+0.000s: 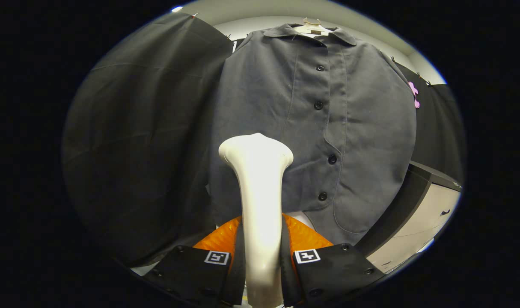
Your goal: Iron the clothes twice with a garment steamer, once on the left side and once on the right side.
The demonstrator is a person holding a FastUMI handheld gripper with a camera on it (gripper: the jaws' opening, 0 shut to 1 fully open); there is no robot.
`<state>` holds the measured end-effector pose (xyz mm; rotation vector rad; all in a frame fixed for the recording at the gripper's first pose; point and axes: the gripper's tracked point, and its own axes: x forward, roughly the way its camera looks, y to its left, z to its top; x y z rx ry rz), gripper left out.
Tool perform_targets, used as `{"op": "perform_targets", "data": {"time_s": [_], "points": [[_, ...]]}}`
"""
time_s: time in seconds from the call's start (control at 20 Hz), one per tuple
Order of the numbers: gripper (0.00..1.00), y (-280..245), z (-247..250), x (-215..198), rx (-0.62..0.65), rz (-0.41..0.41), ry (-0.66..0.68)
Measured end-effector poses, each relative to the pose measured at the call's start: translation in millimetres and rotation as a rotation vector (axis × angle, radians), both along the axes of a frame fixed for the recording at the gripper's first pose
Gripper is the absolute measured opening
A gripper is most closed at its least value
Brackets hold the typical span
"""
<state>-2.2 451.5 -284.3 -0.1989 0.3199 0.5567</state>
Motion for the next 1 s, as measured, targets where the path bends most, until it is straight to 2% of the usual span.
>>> {"op": "perform_targets", "data": {"time_s": [0.2,0.6,0.85,1.0], "points": [[0.42,-0.2,25.6,-8.9,0.048,-0.004,-0.028],[0.42,-34.9,138.0,-26.6,0.126,0.012,-0.166],[0.41,-79.0,180.9,-18.6,0.164,-0.025,-0.199],[0.41,-115.0,194.7,-4.9,0.179,-0.085,-0.216]]}}
